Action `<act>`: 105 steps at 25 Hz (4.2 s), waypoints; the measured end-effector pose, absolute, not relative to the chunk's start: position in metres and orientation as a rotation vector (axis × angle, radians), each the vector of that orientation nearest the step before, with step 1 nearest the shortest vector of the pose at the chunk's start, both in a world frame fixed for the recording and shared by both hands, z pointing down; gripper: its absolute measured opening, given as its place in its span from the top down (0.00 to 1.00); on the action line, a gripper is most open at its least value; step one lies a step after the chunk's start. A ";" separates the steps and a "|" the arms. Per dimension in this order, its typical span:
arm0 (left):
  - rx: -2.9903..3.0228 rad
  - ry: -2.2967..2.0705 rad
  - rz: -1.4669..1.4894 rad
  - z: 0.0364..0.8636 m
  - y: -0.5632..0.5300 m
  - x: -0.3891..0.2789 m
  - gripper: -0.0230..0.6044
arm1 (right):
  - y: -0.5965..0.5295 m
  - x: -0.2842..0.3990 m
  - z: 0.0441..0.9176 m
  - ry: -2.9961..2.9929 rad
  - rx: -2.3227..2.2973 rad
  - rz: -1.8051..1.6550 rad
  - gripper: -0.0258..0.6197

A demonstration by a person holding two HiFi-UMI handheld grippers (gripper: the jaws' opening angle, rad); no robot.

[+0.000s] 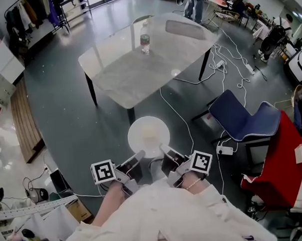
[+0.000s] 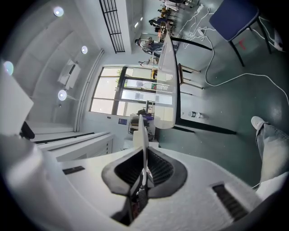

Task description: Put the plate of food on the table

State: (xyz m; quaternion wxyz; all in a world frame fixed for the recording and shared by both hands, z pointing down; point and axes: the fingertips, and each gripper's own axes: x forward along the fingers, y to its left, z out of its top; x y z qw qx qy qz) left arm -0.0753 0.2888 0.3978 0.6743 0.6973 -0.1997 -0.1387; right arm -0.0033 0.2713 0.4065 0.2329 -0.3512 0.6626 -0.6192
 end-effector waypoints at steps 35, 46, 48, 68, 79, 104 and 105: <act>1.575 -0.522 -0.391 0.395 0.038 0.058 0.92 | 0.011 0.128 0.403 1.907 -0.872 -1.747 0.94; 1.536 -0.535 -0.345 0.408 0.043 0.065 0.92 | 0.015 0.135 0.420 1.865 -0.876 -1.800 0.94; 1.520 -0.536 -0.344 0.410 0.043 0.064 0.92 | 0.014 0.134 0.423 1.850 -0.871 -1.814 0.94; 1.473 -0.576 -0.339 0.417 -0.060 0.025 0.92 | -0.090 0.094 0.438 1.871 -0.867 -1.863 0.94; 1.485 -0.583 -0.326 0.414 -0.147 -0.018 0.92 | -0.176 0.051 0.432 1.884 -0.862 -1.882 0.94; 1.462 -0.558 -0.298 0.441 -0.235 -0.042 0.92 | -0.260 0.026 0.458 1.832 -0.963 -1.958 0.94; 1.450 -0.564 -0.299 0.441 -0.235 -0.041 0.92 | -0.262 0.027 0.458 1.833 -0.959 -1.963 0.94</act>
